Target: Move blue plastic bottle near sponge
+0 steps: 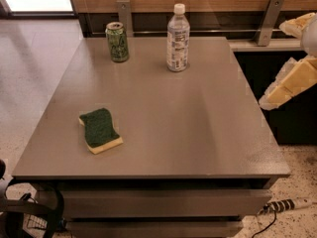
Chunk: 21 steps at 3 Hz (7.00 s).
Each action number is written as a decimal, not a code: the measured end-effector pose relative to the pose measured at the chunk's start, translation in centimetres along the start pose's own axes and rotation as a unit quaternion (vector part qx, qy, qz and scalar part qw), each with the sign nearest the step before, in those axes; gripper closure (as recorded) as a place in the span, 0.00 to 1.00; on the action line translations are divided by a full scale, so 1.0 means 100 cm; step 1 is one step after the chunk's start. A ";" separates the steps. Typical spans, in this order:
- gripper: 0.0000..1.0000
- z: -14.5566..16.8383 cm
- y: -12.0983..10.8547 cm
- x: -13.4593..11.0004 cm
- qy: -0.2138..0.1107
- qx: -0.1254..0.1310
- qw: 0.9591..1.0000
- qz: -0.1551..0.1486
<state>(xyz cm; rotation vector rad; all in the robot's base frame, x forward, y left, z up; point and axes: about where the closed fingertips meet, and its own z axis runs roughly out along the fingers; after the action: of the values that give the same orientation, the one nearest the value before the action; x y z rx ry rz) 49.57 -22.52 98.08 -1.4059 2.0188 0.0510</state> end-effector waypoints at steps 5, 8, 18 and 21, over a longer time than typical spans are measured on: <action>0.00 0.056 -0.079 -0.059 -0.220 0.034 0.974 0.050; 0.00 0.158 -0.118 -0.109 -0.335 0.021 0.940 0.057; 1.00 0.212 -0.119 -0.174 -0.431 -0.047 0.895 0.106; 1.00 0.129 -0.022 -0.151 -0.446 -0.076 0.880 0.146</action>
Offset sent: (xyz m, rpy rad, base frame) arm 0.1093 0.0249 0.0362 0.4954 -0.3254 0.0381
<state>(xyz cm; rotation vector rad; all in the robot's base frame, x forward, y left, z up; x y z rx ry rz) 60.79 -6.05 96.93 -0.8783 1.4136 0.8478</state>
